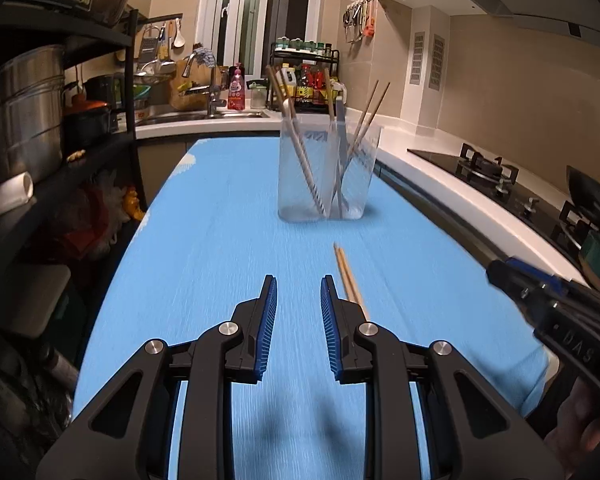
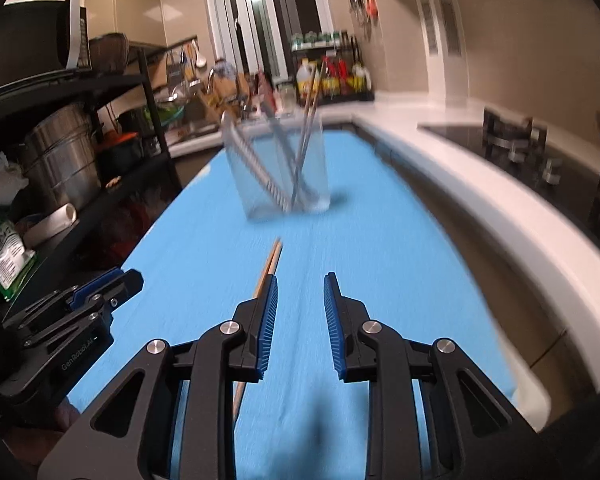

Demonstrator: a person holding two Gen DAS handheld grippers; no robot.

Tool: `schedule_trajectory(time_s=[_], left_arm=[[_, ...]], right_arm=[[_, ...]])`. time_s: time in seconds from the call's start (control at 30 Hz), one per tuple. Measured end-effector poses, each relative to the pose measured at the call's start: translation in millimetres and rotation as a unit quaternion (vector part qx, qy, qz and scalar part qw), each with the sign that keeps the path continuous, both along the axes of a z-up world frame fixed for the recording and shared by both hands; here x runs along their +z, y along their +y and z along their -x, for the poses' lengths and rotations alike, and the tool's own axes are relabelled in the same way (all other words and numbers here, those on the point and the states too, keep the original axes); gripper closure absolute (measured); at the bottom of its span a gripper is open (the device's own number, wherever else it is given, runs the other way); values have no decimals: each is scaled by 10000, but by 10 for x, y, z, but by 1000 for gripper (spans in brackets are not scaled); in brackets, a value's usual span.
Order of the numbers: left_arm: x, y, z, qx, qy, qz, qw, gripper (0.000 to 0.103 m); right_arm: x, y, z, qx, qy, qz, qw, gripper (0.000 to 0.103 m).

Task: Organize utensils
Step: 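Move both open tools back over the last two chopsticks, then grasp a wooden chopstick with the right tool while the left tool grasps the other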

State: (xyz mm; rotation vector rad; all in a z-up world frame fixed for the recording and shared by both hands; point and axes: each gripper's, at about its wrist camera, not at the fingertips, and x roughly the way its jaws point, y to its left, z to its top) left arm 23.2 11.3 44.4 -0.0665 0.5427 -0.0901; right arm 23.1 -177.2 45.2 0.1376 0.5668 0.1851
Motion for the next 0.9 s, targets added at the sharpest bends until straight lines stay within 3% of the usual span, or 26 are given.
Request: schedule_trajectory(time_s=[0.17,0.5,0.57,0.67,0.9], left_arm=[[-181,50,34,168,198,49,9997,81],[-234,82,19,264,224,68,9994,81],[-242,77,22,247,229,72,9994,81],[-255,58,27,211,238,64,9995,81],[-344,-10,-10,-10,395,204,9990,81]], right_arm=[[-318,197,21,314,399,211,9985,79],[-657,541,-61,783,877,476,9919,78],[-674,552,-88,735,885,594,9916,81],[-660,528,-90,656,896,642,9917,96],[-646,321,-123,-5,916,793,9926,97]])
